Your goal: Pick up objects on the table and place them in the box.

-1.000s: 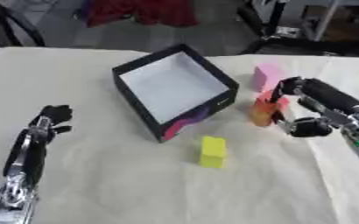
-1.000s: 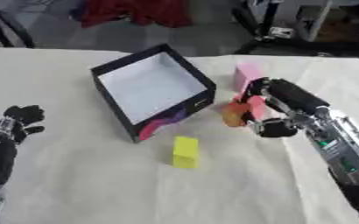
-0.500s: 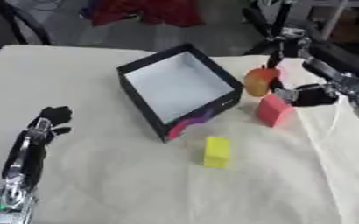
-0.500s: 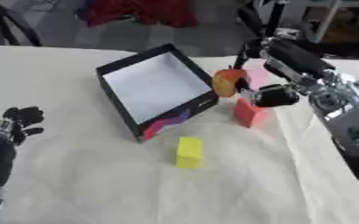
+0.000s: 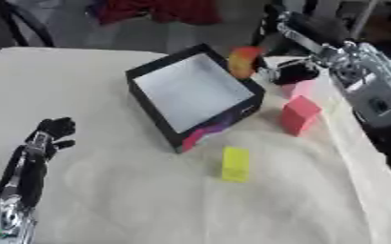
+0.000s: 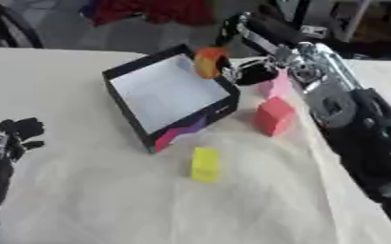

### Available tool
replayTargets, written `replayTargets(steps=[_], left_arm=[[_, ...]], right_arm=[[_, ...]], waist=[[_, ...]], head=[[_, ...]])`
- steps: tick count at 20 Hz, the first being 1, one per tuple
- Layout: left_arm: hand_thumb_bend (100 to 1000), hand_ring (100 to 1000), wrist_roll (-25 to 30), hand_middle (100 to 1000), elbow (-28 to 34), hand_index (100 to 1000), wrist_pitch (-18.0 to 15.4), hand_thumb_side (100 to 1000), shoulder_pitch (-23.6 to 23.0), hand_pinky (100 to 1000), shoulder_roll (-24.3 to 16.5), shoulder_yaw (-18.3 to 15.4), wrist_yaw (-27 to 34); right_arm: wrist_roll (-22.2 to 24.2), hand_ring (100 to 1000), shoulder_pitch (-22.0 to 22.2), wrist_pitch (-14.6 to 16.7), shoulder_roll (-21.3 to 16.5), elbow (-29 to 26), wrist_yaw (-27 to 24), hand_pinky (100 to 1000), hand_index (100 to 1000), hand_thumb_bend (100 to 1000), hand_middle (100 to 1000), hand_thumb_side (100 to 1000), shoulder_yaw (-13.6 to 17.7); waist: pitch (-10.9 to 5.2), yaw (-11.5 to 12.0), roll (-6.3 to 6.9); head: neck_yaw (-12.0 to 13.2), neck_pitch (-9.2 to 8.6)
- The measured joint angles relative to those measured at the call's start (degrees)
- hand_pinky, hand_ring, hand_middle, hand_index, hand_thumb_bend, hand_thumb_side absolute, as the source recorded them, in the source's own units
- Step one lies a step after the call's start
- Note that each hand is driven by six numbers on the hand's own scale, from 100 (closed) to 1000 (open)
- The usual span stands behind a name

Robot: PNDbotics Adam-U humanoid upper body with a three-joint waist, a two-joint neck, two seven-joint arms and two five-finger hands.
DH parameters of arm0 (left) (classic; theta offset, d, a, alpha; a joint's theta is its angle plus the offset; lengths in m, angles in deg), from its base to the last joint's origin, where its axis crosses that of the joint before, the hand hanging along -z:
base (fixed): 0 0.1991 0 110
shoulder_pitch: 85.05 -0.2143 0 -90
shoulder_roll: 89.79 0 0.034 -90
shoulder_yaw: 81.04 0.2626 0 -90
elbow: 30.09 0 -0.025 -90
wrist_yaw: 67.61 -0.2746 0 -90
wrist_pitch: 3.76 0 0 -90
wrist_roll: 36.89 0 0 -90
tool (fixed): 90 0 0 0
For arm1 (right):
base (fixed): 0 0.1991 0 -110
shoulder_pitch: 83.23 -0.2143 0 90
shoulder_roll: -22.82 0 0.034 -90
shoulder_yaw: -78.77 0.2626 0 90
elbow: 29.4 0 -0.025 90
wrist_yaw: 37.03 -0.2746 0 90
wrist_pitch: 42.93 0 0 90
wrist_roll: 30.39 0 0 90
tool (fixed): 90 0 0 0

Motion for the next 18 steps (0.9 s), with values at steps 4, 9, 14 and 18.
replayTargets(steps=[4, 9, 14, 18], left_arm=[[144, 818, 0.3, 740, 0.0, 813, 0.0, 1000, 0.6, 781, 0.1, 0.3, 0.0], [143, 818, 0.5, 740, 0.0, 813, -0.1, 1000, 0.9, 781, 0.1, 0.4, 0.0], [143, 818, 0.6, 741, 0.0, 814, 0.0, 1000, 0.9, 781, 0.6, 0.5, 0.1], [143, 818, 0.7, 741, 0.0, 814, 0.0, 1000, 1.0, 781, 0.6, 0.7, 0.1]], right_arm=[[0.5, 714, -5.1, -3.3, 4.4, 5.5, 3.3, 810, 455, 100, 618, 100, 1.2], [-0.4, 736, -7.6, -5.5, 8.2, 12.5, 7.5, 822, 588, 100, 652, 133, 0.7], [-1.9, 748, -8.1, -2.5, 10.4, 19.4, 11.1, 829, 707, 100, 676, 375, 0.5], [-4.1, 765, -8.5, 0.8, 11.6, 24.9, 13.7, 840, 796, 100, 703, 700, 0.6]], waist=[[0.74, 0.4, 0.0], [0.88, 0.7, 0.02], [0.95, 0.8, 0.17], [0.95, 0.8, 0.18]], head=[[-0.5, 0.0], [-0.8, 0.0], [-0.8, 0.0], [-0.8, 0.0]])
